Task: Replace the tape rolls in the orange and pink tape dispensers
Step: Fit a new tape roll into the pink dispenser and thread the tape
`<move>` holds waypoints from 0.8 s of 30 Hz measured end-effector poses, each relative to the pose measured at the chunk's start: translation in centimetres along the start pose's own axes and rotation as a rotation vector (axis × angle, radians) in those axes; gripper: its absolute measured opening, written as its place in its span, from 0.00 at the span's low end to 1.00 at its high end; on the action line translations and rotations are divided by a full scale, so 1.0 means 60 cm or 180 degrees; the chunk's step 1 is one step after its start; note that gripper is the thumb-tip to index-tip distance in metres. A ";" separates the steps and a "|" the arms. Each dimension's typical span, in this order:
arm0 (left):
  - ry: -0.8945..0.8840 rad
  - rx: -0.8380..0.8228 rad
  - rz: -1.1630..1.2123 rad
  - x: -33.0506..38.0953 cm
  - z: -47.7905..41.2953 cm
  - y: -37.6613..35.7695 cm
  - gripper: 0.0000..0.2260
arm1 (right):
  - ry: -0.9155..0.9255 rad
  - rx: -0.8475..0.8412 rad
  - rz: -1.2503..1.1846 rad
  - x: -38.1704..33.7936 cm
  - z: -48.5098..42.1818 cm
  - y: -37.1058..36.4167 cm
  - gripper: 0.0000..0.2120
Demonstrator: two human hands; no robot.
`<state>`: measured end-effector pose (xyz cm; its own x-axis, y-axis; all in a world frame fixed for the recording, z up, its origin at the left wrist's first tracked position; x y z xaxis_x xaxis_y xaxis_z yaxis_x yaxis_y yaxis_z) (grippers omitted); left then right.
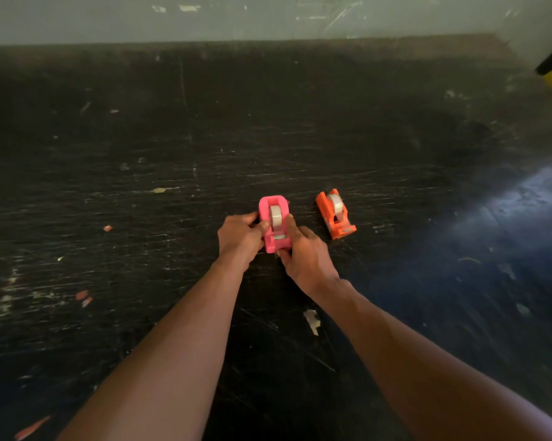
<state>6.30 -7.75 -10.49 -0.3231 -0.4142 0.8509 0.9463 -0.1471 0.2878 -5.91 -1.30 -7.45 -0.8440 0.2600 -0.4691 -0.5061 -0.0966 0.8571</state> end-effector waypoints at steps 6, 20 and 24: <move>0.0009 0.0081 -0.0121 -0.002 -0.002 -0.001 0.18 | -0.0101 -0.0071 -0.0142 0.000 0.006 0.003 0.37; -0.0063 0.0197 -0.1233 -0.004 0.115 0.036 0.23 | -0.0632 -0.0251 -0.0568 0.006 0.061 0.034 0.40; -0.0384 0.0028 -0.1622 0.012 0.194 0.024 0.21 | -0.0575 -0.0228 -0.0461 0.008 0.121 0.047 0.32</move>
<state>7.48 2.18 -4.33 -0.7400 -0.1856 0.6464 0.6695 -0.2953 0.6816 -6.44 5.54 -3.70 -0.7195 0.4430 -0.5348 -0.6363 -0.1119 0.7633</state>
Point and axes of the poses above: each hand's wrist, its own z-axis away from the middle knuckle, its own y-axis out of the back of the hand, x = y × z, the point moved 7 cm from there along -z, towards the middle knuckle, and after that the axes turned 5 degrees about -y, right-handed, at the moved point
